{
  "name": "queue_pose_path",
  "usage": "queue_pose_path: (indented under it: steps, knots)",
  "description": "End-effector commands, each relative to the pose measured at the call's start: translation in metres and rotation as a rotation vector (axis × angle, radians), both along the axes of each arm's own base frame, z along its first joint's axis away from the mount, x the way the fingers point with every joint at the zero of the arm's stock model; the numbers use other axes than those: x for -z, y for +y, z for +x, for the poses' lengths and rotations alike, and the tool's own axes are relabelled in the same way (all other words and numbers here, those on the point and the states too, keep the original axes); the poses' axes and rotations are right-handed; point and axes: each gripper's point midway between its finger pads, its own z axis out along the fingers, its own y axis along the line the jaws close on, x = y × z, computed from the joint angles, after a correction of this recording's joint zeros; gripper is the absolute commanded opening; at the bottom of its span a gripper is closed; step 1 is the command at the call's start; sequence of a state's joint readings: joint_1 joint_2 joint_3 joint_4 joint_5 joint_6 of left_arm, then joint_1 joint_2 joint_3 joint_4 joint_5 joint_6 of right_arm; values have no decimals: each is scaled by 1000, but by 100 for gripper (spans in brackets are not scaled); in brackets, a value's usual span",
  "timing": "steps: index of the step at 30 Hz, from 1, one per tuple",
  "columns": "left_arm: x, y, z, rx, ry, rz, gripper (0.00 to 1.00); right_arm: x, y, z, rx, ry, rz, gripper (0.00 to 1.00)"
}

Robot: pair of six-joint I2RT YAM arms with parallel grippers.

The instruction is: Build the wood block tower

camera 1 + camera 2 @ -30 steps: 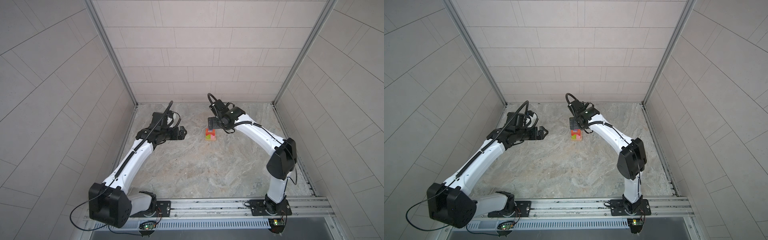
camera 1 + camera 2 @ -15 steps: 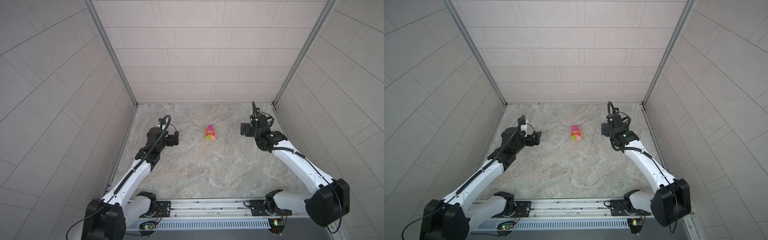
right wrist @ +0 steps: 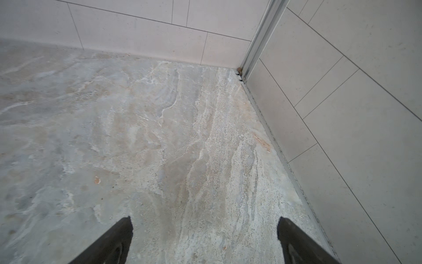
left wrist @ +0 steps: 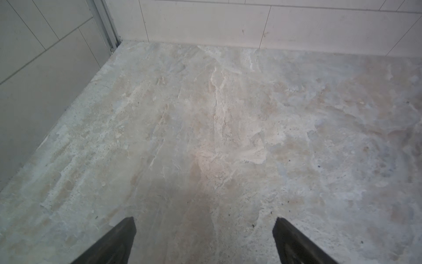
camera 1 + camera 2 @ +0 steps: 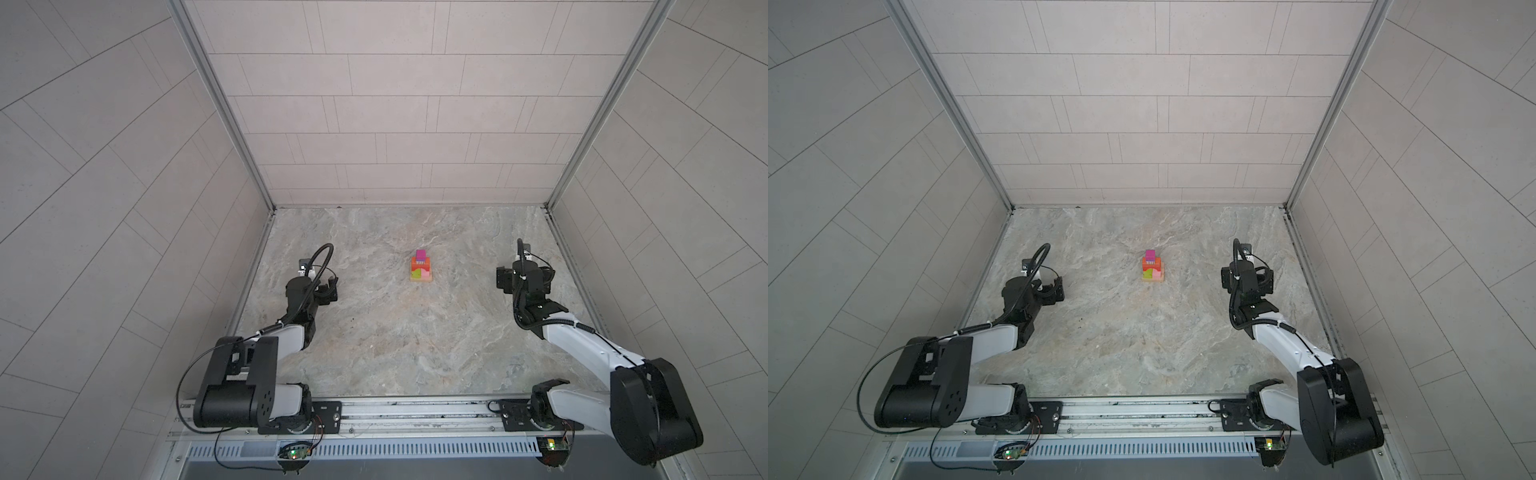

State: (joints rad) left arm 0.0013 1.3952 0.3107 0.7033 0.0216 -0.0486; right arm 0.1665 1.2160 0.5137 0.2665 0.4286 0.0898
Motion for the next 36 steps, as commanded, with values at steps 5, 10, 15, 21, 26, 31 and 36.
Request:
queue_pose_path:
  steps: [5, 10, 15, 21, 26, 31, 36]
  knots:
    - [-23, 4, 25, 44, -192, -8, 100, 3, -19, 11, 82, -172, -31, 100]
    - [-16, 13, 34, 10, -161, -35, 100, 21, -24, 8, 91, -258, -22, 100]
    - [-13, 18, 38, -41, -131, -2, 99, 39, -18, 22, 54, -175, -11, 98]
    - [-13, 25, 36, -94, -133, 9, 100, 40, -18, 23, 48, -176, -20, 99]
    - [-16, 17, 34, -48, -149, 5, 100, 39, -18, 23, 45, -183, -23, 99]
    - [-14, 7, 40, 7, -125, 12, 100, 39, -18, 23, 46, -180, -24, 99]
    - [-14, 7, 39, 8, -123, 14, 100, 39, -18, 23, 45, -180, -25, 100]
